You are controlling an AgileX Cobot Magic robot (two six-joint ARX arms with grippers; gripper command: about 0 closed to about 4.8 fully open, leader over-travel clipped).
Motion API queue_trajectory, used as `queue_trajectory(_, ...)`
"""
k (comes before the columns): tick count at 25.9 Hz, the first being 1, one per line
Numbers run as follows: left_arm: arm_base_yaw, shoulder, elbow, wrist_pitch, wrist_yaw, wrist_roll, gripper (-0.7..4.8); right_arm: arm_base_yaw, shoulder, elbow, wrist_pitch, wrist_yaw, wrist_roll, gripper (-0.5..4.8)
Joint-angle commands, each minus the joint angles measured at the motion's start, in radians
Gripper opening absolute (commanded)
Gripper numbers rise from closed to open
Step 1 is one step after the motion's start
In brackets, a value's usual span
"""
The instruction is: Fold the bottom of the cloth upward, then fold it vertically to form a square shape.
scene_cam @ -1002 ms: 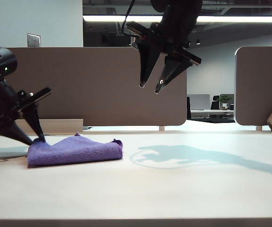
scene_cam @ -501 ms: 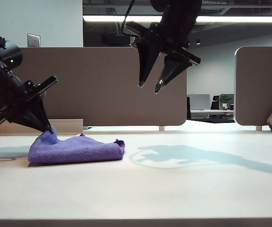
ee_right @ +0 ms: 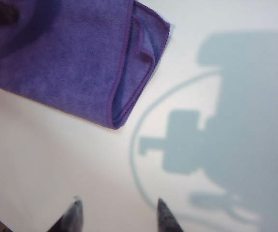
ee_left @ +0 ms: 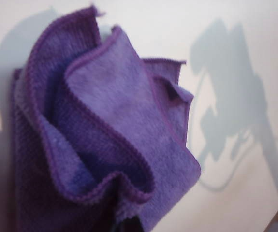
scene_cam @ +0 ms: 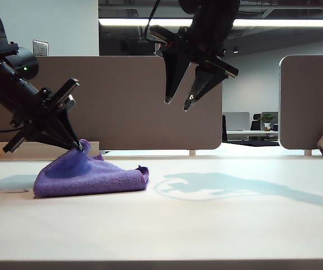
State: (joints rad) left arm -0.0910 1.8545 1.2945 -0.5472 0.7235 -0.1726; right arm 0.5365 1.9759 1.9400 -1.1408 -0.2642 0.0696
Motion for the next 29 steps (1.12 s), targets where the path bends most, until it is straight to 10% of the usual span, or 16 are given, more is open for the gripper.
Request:
queue_trajectory(1,0.001,-0.004,0.006,-0.051,0.019,0.067,-0.06,0.002,-0.006,0.003,0.018,-0.004,-0.003,1.98)
queue_trajectory(29,-0.003,-0.002,0.174,-0.13,-0.027,0.212,-0.06,0.003,-0.006,0.003,-0.023,-0.004,-0.003,1.98)
